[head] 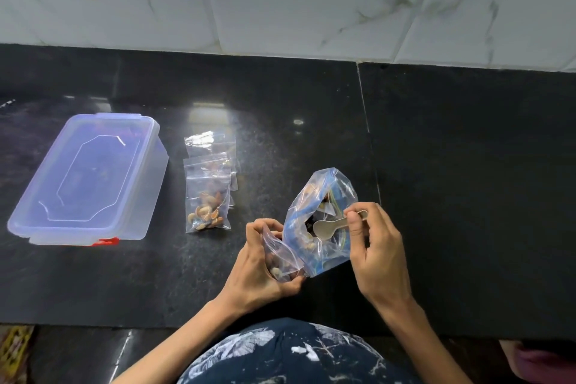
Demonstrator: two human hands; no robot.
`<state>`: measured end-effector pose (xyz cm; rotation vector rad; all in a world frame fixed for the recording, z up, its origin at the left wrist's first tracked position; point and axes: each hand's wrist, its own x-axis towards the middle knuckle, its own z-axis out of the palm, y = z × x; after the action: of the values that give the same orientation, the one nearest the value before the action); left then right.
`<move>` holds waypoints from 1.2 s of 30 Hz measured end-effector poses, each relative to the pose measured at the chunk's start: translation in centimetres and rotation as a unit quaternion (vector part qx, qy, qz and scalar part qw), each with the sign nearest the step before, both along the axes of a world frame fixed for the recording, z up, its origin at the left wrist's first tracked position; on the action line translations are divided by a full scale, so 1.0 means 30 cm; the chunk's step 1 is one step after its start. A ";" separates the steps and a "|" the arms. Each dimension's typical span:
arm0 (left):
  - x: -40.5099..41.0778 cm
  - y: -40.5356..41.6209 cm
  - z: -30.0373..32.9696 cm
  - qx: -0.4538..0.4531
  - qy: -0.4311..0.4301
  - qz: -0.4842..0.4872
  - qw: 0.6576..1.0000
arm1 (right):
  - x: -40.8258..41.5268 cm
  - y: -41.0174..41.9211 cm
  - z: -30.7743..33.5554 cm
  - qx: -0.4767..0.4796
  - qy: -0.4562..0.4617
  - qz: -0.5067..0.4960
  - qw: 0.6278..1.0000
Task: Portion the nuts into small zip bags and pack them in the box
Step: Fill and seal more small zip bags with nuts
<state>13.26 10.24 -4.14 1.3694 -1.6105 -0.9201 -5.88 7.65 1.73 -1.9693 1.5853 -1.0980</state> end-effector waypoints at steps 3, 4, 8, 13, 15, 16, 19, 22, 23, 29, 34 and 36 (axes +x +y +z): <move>-0.001 0.007 -0.008 0.006 0.007 0.008 1.000 | 0.017 0.027 -0.010 -0.006 -0.006 -0.005 1.000; -0.002 0.010 -0.008 0.009 0.012 0.012 1.000 | 0.023 0.032 -0.012 -0.018 -0.013 -0.014 1.000; -0.009 0.016 -0.004 0.022 0.021 0.021 0.999 | 0.042 0.013 -0.030 -0.044 -0.004 -0.050 0.998; -0.015 0.020 0.007 0.034 0.035 0.018 0.999 | 0.056 0.042 -0.048 -0.038 -0.008 -0.037 0.999; -0.016 0.024 0.014 0.033 0.039 0.017 0.999 | 0.059 0.061 -0.053 -0.040 -0.018 -0.036 0.998; -0.018 0.026 0.015 0.032 0.041 0.015 0.999 | 0.057 0.064 -0.055 -0.041 -0.021 -0.044 0.998; -0.021 0.027 0.018 0.029 0.045 0.013 0.998 | 0.061 0.052 -0.052 -0.046 -0.023 -0.068 0.996; -0.025 0.031 0.017 0.029 0.050 0.011 0.998 | 0.073 0.043 -0.052 -0.032 -0.023 -0.063 0.997; -0.024 0.033 0.017 0.030 0.051 0.011 0.998 | 0.077 0.046 -0.054 -0.025 -0.029 -0.060 0.997; -0.022 0.036 0.016 0.036 0.056 0.016 0.998 | 0.074 0.055 -0.060 0.068 -0.057 -0.094 0.992; -0.031 0.043 0.015 0.054 0.072 0.022 0.996 | 0.068 0.011 -0.060 0.258 -0.131 -0.124 0.949; -0.036 0.044 0.019 0.052 0.070 0.023 0.996 | 0.067 -0.006 -0.058 0.298 -0.164 -0.140 0.930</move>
<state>12.18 11.58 -3.57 1.3749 -1.4379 -1.0623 -3.88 7.46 -0.02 -1.1298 1.7701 -0.8432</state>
